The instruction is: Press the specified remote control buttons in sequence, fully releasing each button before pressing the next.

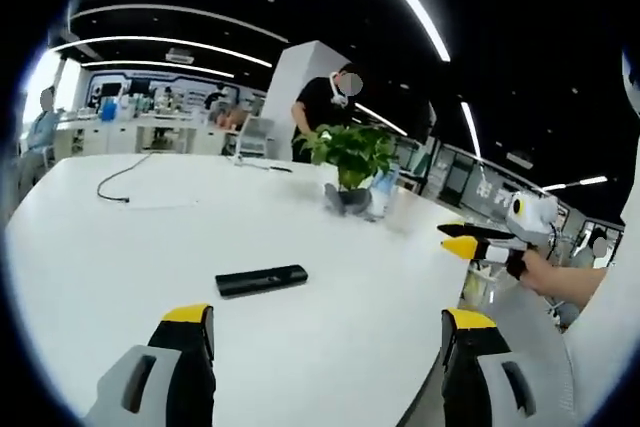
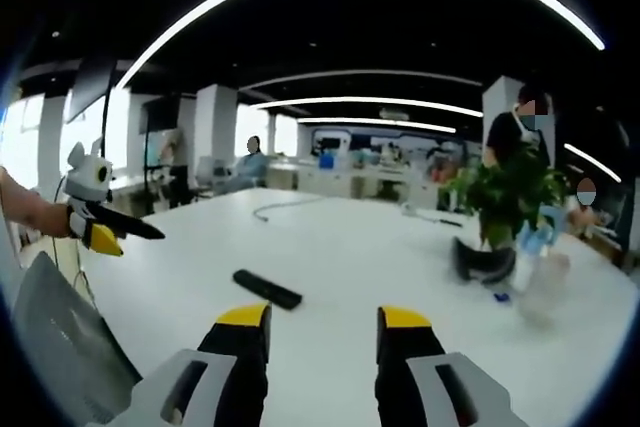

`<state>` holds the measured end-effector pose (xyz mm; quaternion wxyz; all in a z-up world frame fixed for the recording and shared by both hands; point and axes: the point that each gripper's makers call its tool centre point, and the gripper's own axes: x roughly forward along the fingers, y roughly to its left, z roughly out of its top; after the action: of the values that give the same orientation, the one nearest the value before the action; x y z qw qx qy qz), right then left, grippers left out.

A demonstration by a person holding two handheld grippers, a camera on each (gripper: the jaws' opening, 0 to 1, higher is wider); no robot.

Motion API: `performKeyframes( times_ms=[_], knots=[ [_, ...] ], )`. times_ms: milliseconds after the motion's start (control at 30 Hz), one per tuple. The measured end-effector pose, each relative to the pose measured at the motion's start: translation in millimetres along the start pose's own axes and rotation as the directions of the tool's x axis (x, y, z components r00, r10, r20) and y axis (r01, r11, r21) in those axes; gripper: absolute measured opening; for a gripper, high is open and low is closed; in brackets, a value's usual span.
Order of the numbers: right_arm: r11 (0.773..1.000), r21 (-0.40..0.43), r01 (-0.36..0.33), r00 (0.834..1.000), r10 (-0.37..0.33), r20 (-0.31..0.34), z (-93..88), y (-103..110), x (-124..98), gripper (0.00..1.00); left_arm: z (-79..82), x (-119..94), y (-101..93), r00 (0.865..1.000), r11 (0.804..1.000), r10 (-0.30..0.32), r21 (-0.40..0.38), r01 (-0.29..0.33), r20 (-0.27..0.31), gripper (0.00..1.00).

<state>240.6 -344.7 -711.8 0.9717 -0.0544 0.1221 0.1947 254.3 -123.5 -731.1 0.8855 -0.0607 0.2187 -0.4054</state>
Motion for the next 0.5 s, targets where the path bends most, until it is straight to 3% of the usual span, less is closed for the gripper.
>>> performKeyframes(
  times_ms=[100, 233, 500],
  knots=[
    [1.0, 0.011, 0.01, 1.0, -0.01, 0.012, 1.6, -2.4, -1.3, 0.39, 3.8, 10.4, 1.7, 1.0, 1.0, -0.02, -0.004, 0.02, -0.006, 0.98],
    [1.0, 0.005, 0.016, 1.0, -0.016, 0.01, 1.2, -3.0, -0.9, 0.4, -2.7, 21.9, 8.4, 0.996, 0.997, -0.035, 0.072, 0.041, -0.084, 0.98],
    [1.0, -0.015, 0.021, 1.0, -0.021, -0.007, -1.6, -1.8, -1.5, 0.42, -7.5, 40.8, 26.7, 0.986, 0.99, -0.059, 0.117, 0.077, -0.155, 0.98]
  ],
)
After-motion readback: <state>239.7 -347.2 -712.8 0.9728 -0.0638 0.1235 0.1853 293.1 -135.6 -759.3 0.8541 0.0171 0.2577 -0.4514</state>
